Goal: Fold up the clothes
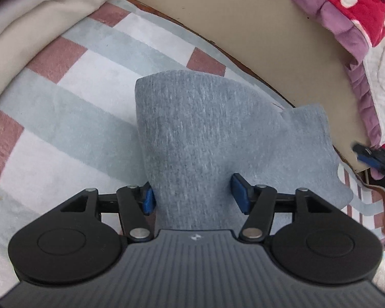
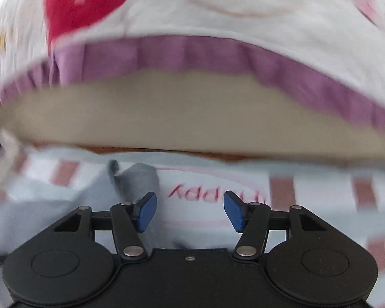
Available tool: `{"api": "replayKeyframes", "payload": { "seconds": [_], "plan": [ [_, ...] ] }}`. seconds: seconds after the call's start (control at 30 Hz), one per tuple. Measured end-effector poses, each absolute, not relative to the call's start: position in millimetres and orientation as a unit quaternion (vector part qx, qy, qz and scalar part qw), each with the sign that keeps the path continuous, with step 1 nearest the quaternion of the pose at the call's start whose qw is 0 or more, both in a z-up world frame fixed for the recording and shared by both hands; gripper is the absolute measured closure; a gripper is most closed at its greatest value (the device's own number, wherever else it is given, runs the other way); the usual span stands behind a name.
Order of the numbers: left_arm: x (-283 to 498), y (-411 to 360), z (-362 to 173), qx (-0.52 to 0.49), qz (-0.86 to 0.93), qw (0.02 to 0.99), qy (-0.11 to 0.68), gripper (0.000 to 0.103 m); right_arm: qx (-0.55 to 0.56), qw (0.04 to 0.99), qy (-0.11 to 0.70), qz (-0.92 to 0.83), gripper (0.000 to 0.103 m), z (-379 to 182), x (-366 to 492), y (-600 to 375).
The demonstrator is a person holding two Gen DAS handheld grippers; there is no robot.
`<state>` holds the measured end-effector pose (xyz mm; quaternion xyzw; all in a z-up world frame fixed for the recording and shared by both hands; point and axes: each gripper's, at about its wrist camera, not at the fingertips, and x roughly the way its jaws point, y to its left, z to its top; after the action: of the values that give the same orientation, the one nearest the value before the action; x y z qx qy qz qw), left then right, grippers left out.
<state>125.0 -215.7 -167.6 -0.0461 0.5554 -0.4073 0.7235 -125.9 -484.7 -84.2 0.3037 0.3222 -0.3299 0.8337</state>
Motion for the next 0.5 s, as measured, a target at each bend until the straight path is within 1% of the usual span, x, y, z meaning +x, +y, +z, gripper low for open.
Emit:
{"api": "replayKeyframes", "payload": {
  "seconds": [0.03,0.07,0.1,0.17,0.33,0.5],
  "plan": [
    [128.0,-215.4,-169.8,-0.050,-0.407,0.720,0.560,0.044,0.360,0.828,0.297,-0.312,0.019,-87.2,-141.5,-476.9],
    [131.3,-214.4,-171.7,-0.058,-0.405,0.716,0.566,0.043,0.405,0.819,0.273,-0.300,0.015,-94.2,-155.7,-465.6],
    [135.0,-213.2,-172.9,-0.068,-0.403,0.712,0.570,0.043,0.438,0.812,0.252,-0.291,0.014,-105.0,-163.3,-449.4],
    [142.1,-210.9,-174.6,-0.087,-0.401,0.707,0.575,0.043,0.462,0.804,0.238,-0.288,0.014,-124.6,-174.6,-423.8],
    [150.4,-210.3,-176.6,-0.110,-0.399,0.709,0.570,0.043,0.457,0.788,0.281,-0.300,0.014,-170.3,-161.1,-410.8],
    [161.1,-214.3,-190.1,-0.125,-0.394,0.704,0.578,0.033,0.451,0.804,0.234,-0.309,0.014,-184.9,-155.7,-425.0]
  ]
}}
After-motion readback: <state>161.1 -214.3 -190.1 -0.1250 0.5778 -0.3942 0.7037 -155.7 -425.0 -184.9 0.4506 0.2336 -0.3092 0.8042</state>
